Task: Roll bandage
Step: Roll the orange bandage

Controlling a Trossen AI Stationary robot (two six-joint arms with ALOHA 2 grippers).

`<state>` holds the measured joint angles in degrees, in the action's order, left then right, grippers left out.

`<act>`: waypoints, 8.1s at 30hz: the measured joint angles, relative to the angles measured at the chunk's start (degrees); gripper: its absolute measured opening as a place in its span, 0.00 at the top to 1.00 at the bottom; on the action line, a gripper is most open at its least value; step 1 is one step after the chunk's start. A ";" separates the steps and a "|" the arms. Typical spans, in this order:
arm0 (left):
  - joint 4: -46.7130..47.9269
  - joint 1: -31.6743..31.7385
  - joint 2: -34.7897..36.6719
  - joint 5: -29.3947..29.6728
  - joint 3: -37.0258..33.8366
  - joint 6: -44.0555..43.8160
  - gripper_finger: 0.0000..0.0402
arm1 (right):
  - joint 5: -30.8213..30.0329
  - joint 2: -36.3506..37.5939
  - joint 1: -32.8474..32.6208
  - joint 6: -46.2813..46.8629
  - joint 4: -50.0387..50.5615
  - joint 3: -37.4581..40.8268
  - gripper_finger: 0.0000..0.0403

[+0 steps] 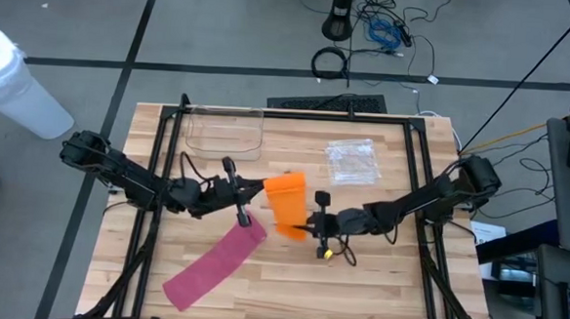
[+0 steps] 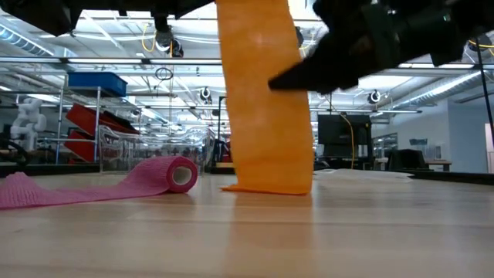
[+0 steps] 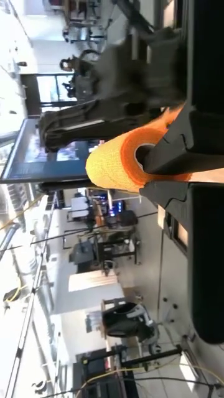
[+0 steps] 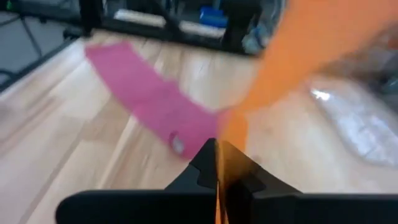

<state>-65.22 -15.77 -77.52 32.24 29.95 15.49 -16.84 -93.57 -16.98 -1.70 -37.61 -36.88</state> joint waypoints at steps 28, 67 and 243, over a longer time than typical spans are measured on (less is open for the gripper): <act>11.68 0.44 -0.02 -0.62 0.00 18.05 0.97 | 3.78 7.40 -8.32 2.65 -4.45 0.04 1.00; 19.04 -4.43 -0.02 -11.43 0.00 13.88 0.97 | 0.63 20.97 10.82 11.97 21.49 -17.00 1.00; 24.90 -9.10 -4.70 -8.16 8.22 4.33 0.97 | -2.31 21.08 -4.74 -1.00 6.66 -8.48 1.00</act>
<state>-40.32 -24.87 -82.21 24.08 38.17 19.81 -19.15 -72.49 -21.72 -2.70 -30.95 -45.36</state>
